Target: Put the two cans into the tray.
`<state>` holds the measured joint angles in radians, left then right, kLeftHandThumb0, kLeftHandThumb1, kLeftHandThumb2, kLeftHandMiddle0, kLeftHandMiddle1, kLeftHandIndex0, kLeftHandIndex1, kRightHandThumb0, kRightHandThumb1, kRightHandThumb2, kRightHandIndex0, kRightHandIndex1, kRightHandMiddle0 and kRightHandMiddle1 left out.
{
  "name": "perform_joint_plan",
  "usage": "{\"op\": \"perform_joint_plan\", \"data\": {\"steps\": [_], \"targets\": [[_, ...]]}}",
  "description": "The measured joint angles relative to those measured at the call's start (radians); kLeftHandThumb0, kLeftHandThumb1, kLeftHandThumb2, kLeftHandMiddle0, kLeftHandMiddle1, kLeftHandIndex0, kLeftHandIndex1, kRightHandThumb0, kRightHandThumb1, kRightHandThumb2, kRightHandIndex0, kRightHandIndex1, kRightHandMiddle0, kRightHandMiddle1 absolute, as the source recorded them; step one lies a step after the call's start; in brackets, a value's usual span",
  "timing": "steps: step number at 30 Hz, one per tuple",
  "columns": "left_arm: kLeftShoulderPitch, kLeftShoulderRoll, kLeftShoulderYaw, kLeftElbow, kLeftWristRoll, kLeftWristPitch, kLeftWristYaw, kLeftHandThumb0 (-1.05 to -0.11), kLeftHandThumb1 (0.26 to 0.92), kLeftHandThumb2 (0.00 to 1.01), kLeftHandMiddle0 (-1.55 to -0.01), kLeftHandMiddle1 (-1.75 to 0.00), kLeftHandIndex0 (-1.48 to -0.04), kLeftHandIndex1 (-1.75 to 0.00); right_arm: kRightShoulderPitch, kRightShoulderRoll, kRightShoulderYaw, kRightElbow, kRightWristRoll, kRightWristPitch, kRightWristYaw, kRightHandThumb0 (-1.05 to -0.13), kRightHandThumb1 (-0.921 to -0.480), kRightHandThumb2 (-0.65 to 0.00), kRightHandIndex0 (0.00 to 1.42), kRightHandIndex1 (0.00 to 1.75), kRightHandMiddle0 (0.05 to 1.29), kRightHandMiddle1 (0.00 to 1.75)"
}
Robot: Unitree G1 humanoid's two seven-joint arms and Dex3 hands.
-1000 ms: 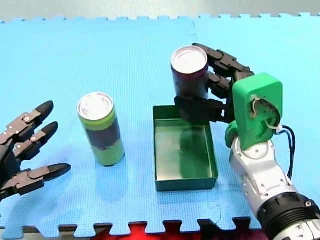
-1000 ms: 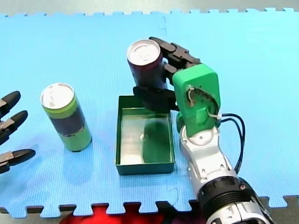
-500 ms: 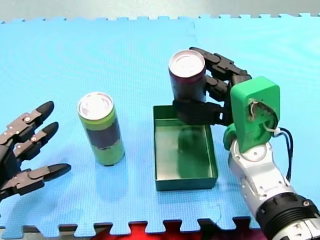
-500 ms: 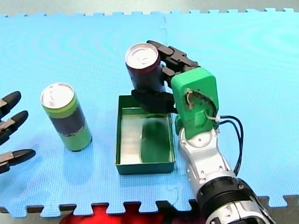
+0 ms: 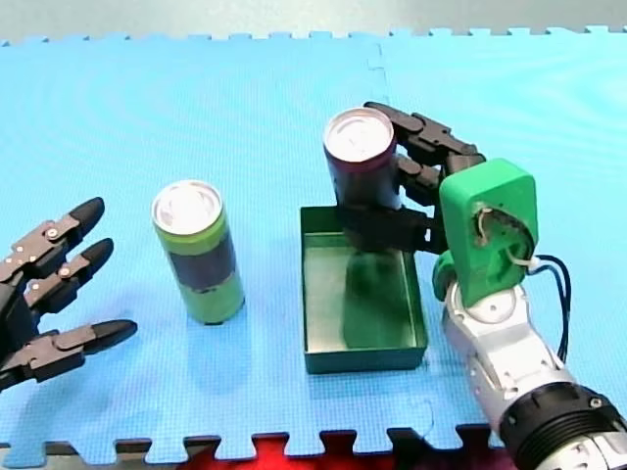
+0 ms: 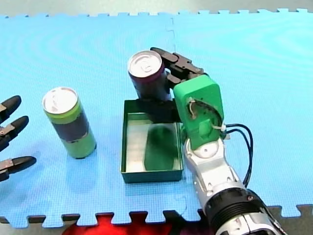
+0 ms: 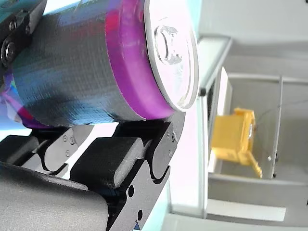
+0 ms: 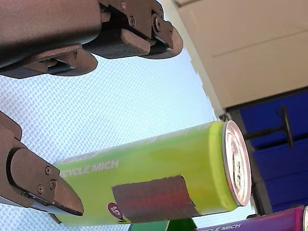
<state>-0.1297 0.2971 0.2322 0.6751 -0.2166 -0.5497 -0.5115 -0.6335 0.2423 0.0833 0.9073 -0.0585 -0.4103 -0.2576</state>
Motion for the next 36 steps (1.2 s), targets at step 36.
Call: {"op": "perform_joint_plan", "data": {"steps": [36], "targets": [[-0.022, 0.013, 0.0, 0.029, 0.011, 0.001, -0.011, -1.048, 0.719, 0.0, -0.38, 0.0, -0.34, 0.0, 0.017, 0.002, 0.05, 0.002, 0.006, -0.082, -0.012, -0.408, -0.756, 0.0, 1.32, 0.0, 1.16, 0.0]]}}
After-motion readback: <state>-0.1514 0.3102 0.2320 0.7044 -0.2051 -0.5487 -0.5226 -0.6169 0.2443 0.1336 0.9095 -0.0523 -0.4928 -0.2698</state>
